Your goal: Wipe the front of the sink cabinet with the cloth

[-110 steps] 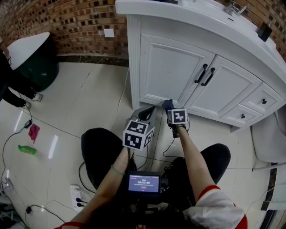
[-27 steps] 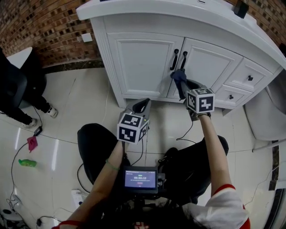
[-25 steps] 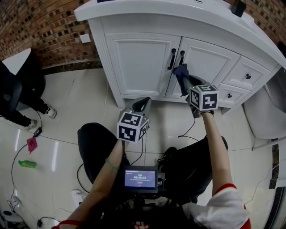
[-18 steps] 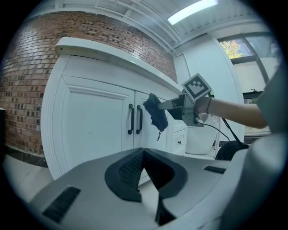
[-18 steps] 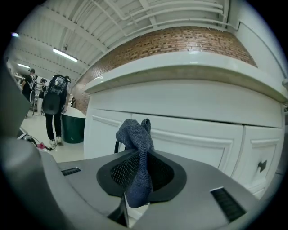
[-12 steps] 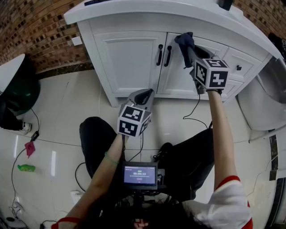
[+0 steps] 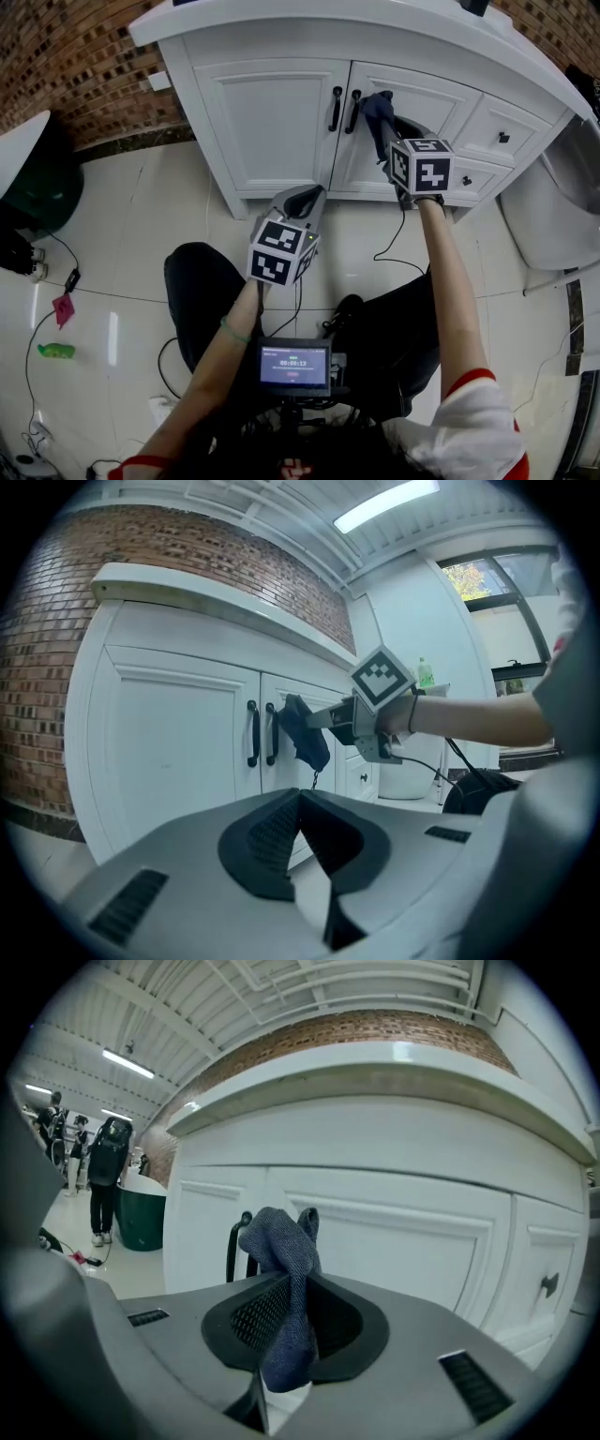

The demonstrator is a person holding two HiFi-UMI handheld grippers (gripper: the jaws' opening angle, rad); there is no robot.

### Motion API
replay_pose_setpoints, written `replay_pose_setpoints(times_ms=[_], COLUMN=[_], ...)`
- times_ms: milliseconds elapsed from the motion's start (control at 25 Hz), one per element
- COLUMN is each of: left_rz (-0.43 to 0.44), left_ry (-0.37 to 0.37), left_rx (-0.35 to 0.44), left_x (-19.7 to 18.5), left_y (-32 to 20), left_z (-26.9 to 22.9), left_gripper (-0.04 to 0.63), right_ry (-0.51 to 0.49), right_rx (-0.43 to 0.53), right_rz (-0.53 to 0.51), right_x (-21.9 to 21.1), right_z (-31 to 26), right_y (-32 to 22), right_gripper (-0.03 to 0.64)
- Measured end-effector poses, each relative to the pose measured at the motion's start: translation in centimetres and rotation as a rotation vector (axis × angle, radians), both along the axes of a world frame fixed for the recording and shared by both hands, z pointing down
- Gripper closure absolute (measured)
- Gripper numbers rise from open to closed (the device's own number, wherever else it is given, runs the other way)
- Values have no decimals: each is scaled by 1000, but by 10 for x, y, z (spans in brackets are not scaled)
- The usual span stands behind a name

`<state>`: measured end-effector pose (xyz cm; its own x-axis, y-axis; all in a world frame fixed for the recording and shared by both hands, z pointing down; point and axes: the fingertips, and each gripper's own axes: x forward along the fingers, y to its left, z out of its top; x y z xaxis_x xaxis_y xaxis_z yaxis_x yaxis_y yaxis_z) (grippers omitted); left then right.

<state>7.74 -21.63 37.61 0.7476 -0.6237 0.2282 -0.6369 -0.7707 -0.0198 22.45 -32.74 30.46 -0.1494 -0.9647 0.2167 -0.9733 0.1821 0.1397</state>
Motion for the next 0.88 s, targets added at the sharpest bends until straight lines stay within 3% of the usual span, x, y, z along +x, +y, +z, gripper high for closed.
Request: replay_pose_setpoints(times_ms=[600, 880], left_rz=[0, -12], left_ry=[-8, -9], left_rx=[-53, -73], left_x=[3, -5], left_y=[-15, -24], left_z=[31, 41], left_gripper=[575, 575], right_ry=[-40, -7], right_rx=[-403, -546], right_rz=[64, 87], right_x=[2, -3], right_z=[219, 287], right_y=[-6, -11], right_gripper=[554, 554])
